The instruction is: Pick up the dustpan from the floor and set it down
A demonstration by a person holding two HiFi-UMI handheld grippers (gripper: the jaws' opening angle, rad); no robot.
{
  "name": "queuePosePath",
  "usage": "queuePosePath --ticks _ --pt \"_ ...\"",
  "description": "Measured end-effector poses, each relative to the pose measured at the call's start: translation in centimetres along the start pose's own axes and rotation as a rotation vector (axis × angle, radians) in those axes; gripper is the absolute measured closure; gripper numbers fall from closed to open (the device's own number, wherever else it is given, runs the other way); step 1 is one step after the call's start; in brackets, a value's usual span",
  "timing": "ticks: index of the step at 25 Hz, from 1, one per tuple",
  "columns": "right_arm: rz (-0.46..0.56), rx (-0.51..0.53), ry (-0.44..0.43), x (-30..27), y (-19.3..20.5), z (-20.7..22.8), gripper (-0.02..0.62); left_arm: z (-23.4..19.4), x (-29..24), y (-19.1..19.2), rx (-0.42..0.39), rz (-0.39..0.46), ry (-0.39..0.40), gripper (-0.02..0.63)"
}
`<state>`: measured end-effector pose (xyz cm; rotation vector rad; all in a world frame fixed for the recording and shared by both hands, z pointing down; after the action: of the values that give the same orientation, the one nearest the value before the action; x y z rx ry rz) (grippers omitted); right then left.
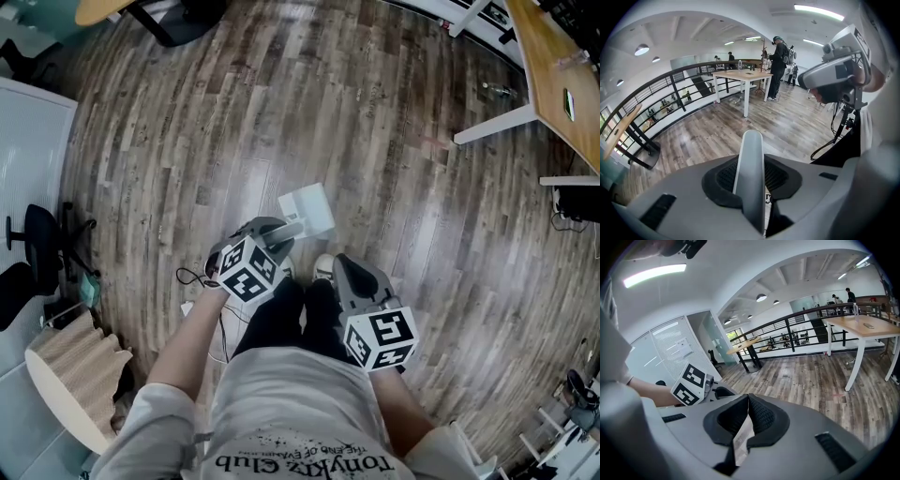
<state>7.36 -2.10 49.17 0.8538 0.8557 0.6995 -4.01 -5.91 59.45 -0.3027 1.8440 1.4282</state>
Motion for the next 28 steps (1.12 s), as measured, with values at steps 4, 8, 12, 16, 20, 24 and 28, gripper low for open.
queuePosePath --ticks 4,8,12,16,20,24,28 --pt "0.009 0.017 -0.012 0.5 -0.7 -0.8 0.571 0.0 2.2 -0.5 0.023 0.01 -0.033 0.485" --pt "0.021 0.025 -0.015 1.3 -1.2 -1.3 0.571 0.3 4.4 -1.7 0.049 0.026 -0.071 0.485" --pt "0.031 0.04 -0.023 1.9 -1.8 -2.0 0.571 1.0 6.8 -2.8 0.076 0.044 -0.102 0.485" --pt "0.045 0.075 -0.043 2.5 -2.8 -2.9 0.571 2.2 9.2 -4.1 0.081 0.059 -0.117 0.483" --pt "0.07 0.098 -0.055 3.2 -4.0 -3.6 0.571 3.7 11.1 -5.5 0.072 0.07 -0.123 0.483" --pt "0.085 0.118 -0.07 3.6 -4.5 -4.6 0.571 4.6 13.0 -6.4 0.089 0.087 -0.146 0.485" --pt "0.073 0.129 -0.096 3.8 -4.2 -5.8 0.571 5.7 14.3 -6.3 0.11 0.094 -0.157 0.483"
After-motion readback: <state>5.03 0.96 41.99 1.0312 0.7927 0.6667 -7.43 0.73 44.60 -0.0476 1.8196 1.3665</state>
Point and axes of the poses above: the fingertips, and each gripper's own axes: x backward along the fingers, z to its right, y out of its underside, the point moved 3 cm from there along x, backward along the fingers, and after that the axes turned 14 degrees about z, right-handed, at the moved point
